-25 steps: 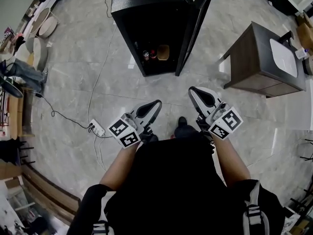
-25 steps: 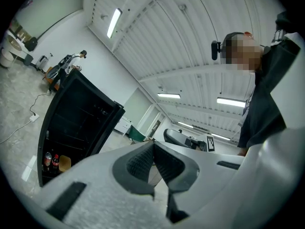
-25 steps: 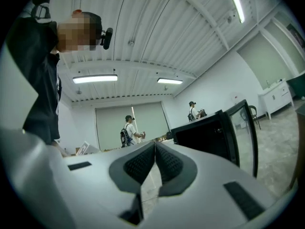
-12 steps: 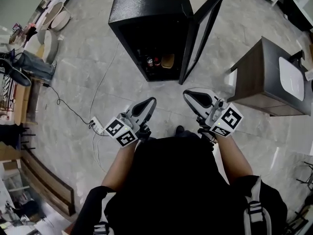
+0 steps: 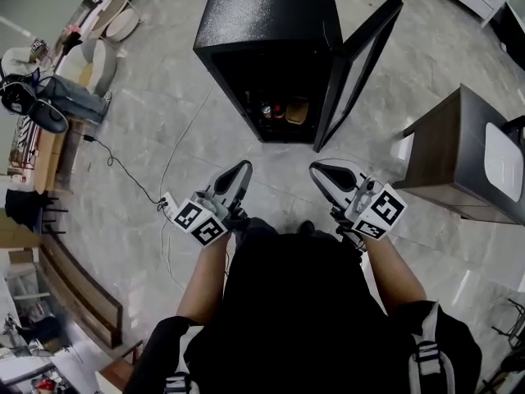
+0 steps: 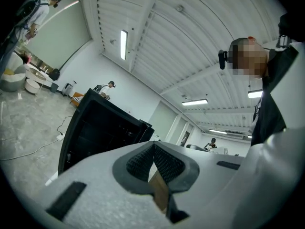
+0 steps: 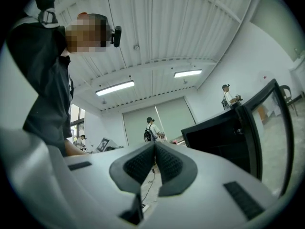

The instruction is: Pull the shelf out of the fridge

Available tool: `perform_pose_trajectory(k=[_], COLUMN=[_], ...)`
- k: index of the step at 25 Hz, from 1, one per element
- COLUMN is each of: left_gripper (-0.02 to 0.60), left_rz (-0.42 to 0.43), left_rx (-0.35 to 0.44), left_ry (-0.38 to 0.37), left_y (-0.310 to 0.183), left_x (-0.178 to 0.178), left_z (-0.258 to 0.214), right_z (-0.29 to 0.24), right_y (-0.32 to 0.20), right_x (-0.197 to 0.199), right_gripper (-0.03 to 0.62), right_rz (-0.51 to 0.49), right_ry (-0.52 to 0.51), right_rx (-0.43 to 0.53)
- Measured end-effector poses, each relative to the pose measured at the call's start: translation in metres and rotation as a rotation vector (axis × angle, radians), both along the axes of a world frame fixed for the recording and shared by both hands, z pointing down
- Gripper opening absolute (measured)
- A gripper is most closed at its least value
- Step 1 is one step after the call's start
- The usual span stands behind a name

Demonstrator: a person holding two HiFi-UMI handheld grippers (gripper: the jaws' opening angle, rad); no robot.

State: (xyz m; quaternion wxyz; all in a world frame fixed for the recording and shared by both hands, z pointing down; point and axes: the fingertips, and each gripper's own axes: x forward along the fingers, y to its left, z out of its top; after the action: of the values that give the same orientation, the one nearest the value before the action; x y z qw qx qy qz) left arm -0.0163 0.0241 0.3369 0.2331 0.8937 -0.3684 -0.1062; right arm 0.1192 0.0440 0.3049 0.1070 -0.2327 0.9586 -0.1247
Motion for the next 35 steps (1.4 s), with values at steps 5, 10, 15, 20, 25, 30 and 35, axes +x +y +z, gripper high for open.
perform_pose_trajectory(k=[5, 10, 15, 20, 25, 30, 35], left_gripper=[0.014, 0.014, 0.014, 0.014, 0.014, 0.014, 0.014], left_rz=[-0.003, 0.051, 0.067, 0.156, 0.187, 0.238, 0.293], left_rx=[-0.022, -0.051, -0.034, -0.011, -0.031, -0.106, -0.16], left_ry=[0.02, 0.049, 0.177, 0.124, 0.213, 0.256, 0.279], left_y=[-0.022, -0.05, -0.09, -0.117, -0.133, -0.14, -0.148], left_x=[-0.017, -0.034, -0.063, -0.067, -0.075, -0.073, -0.066], left_z=[0.011, 0.023, 0.007, 0.008, 0.011, 0.031, 0.046], right_z=[0.015, 0.016, 0.002, -0.003, 0.01, 0.019, 0.023], right_y=[-0.017, -0.051, -0.082, -0.104, -0.112, -0.127, -0.144], right_x=[-0.022, -0.053, -0.08, -0.091, -0.101, -0.105, -0.106], right_gripper=[0.026, 0.026, 0.026, 0.026, 0.026, 0.026, 0.026], right_rz=[-0.009, 0.044, 0.098, 0.179, 0.214, 0.26, 0.28], right_ry=[0.016, 0.012, 0.027, 0.012, 0.018, -0.019, -0.036], right_rx=[-0.044, -0.09, -0.08, -0.094, -0.147, -0.182, -0.196])
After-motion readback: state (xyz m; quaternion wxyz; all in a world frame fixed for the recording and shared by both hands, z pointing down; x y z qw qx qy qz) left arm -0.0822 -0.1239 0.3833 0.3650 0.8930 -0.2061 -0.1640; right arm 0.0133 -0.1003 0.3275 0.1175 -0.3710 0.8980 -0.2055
